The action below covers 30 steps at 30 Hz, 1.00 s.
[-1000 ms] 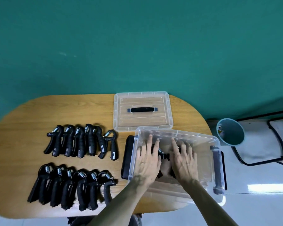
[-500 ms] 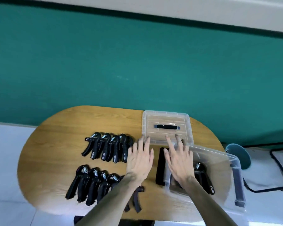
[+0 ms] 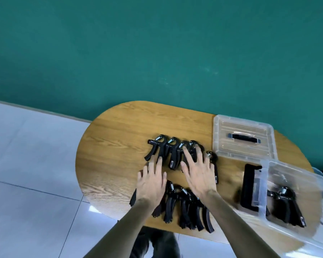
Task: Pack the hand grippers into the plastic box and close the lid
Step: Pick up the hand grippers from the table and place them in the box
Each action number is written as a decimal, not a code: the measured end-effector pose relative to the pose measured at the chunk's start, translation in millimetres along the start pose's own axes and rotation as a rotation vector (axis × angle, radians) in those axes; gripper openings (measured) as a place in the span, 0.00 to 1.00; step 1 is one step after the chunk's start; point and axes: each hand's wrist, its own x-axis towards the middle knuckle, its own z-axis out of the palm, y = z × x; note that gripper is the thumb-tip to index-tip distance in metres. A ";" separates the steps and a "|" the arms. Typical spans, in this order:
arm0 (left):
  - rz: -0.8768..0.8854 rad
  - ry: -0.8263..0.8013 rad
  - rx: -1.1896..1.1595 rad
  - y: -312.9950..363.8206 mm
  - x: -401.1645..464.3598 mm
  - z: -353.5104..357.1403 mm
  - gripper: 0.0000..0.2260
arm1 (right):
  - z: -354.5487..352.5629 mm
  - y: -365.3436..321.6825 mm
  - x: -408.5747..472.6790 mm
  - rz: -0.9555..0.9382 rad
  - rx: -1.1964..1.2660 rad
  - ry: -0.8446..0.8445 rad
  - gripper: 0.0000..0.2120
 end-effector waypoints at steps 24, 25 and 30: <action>0.005 0.014 -0.137 -88.2 -8.6 142.4 0.32 | 135.6 -108.1 108.8 -0.065 -0.087 -0.025 0.35; 0.006 0.020 -0.147 -88.3 -8.4 143.7 0.32 | 139.5 -112.7 111.3 -0.051 -0.085 -0.019 0.35; 0.015 0.090 -0.156 -89.0 -8.8 148.8 0.30 | 151.5 -132.4 120.9 0.021 -0.085 -0.032 0.37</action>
